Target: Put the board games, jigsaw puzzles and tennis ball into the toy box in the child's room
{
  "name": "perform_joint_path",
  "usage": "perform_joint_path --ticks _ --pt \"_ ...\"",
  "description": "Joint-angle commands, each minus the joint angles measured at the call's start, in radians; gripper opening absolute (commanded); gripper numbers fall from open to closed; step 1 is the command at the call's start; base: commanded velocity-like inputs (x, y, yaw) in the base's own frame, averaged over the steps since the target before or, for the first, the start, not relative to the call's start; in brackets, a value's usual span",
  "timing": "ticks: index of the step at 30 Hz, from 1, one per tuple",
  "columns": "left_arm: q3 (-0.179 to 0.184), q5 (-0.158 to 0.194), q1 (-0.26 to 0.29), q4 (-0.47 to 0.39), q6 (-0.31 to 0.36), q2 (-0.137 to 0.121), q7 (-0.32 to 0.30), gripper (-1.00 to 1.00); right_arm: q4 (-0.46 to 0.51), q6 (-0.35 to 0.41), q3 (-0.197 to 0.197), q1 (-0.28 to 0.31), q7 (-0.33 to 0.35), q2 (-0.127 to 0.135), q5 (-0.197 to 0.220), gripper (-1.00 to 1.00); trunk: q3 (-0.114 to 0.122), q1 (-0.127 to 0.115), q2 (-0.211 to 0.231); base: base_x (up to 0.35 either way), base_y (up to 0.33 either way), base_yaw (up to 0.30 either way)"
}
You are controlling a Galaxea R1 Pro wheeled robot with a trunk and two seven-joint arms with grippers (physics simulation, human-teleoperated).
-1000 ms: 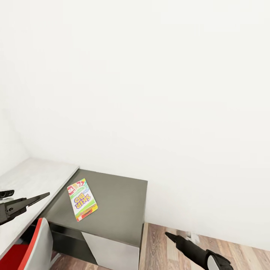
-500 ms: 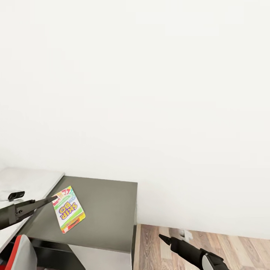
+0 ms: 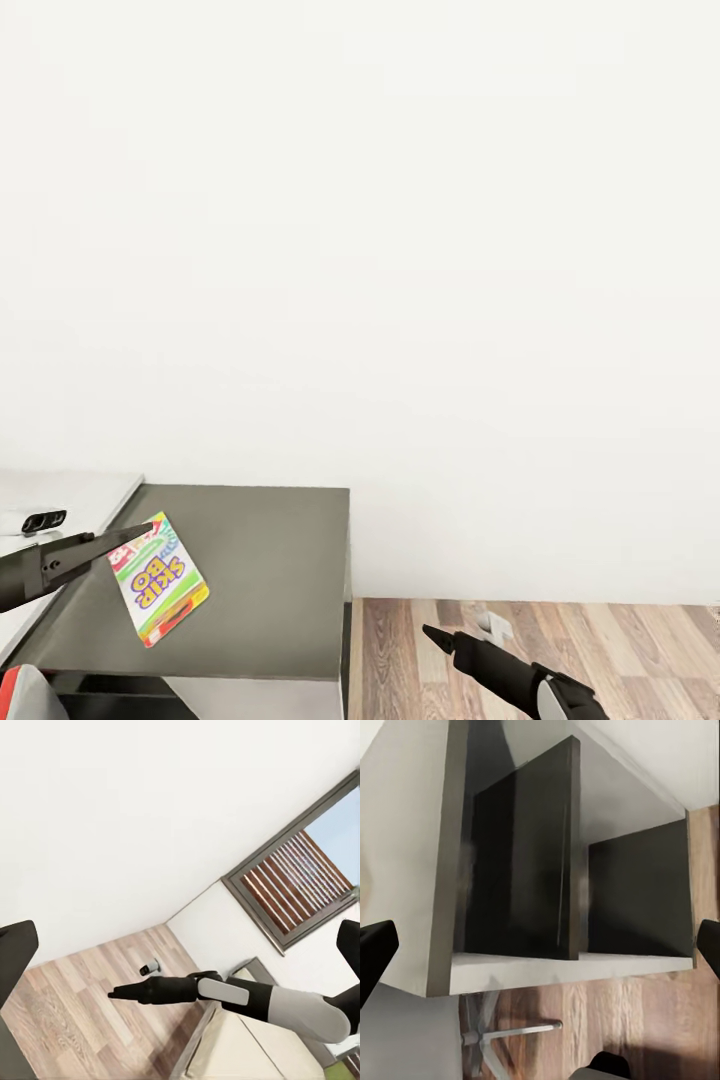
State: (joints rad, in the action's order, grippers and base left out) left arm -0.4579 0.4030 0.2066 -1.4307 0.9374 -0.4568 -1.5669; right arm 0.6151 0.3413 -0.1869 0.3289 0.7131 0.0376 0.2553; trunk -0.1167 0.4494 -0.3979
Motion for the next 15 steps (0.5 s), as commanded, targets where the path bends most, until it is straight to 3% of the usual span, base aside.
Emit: perform_joint_path --ticks 1,3,7,12,15 --pt "0.0 -0.003 0.0 0.0 0.011 0.0 -0.004 1.0 0.0 0.009 -0.002 0.001 0.002 0.0 0.007 1.0 -0.002 0.001 -0.002 0.002 0.008 -0.205" --pt "0.0 -0.015 0.0 0.0 0.011 0.0 -0.004 1.0 0.0 0.009 -0.001 0.001 -0.002 -0.001 0.006 1.0 -0.001 0.001 -0.002 0.001 0.005 -0.236" --pt "-0.007 -0.073 0.001 0.001 0.012 0.001 -0.004 1.0 -0.008 0.008 0.031 0.001 -0.056 -0.001 0.006 1.0 0.0 0.001 -0.002 0.0 0.002 -0.207" --pt "-0.01 -0.09 0.002 0.001 0.012 0.001 -0.004 1.0 -0.01 0.007 0.053 0.001 -0.176 -0.002 0.01 1.0 0.001 0.001 -0.002 0.0 0.0 -0.053" --pt "-0.011 -0.092 0.002 0.001 0.012 0.0 -0.004 1.0 -0.01 0.007 0.055 0.001 -0.202 -0.002 0.014 1.0 0.001 0.001 -0.002 0.0 0.0 -0.008"
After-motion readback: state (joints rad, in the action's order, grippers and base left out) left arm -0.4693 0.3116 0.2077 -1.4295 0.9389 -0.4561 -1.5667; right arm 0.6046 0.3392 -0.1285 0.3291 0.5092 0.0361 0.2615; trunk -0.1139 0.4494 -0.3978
